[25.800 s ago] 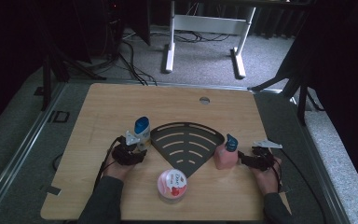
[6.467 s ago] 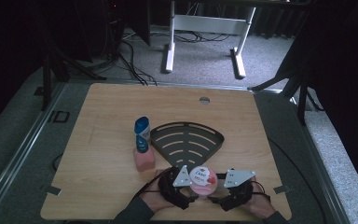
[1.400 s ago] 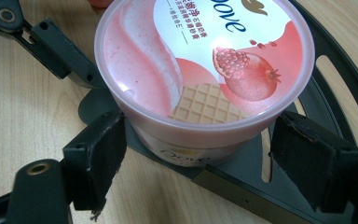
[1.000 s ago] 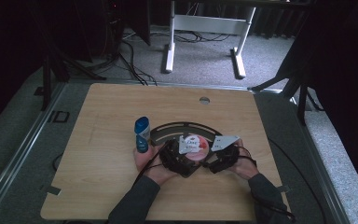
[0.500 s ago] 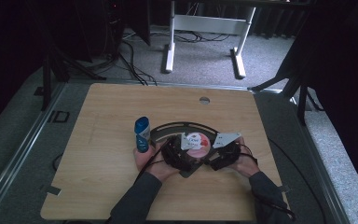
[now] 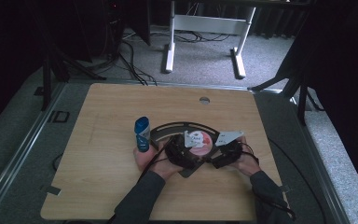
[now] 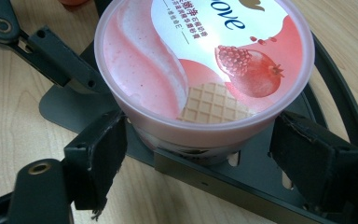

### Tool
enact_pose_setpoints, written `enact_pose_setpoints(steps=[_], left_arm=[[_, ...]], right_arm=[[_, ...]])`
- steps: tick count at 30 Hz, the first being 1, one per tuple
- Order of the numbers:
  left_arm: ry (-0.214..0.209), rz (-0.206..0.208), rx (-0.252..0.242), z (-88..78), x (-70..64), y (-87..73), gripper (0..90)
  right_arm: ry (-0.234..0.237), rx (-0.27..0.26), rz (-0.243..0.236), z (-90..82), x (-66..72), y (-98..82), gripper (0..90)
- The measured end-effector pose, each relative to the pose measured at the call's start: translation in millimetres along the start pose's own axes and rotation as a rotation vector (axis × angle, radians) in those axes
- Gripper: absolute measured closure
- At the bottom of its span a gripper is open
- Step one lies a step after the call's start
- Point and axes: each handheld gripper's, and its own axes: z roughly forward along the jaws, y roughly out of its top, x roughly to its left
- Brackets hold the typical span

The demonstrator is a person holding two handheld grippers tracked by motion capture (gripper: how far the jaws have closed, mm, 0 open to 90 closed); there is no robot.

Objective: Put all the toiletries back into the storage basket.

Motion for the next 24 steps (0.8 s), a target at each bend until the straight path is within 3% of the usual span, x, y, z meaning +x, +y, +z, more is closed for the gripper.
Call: enact_pose_setpoints(steps=[11, 24], left_arm=[[-0.009, -0.038, 0.000, 12.9, 3.0, 7.3, 17.4], [0.003, -0.032, -0.003, 24.4, 5.0, 21.8, 17.4]], right_arm=[[-0.017, 0.011, 0.019, -2.8, -10.7, -4.8, 21.4], [-0.037, 0.018, 0.048, -6.3, -24.3, -8.2, 21.5]])
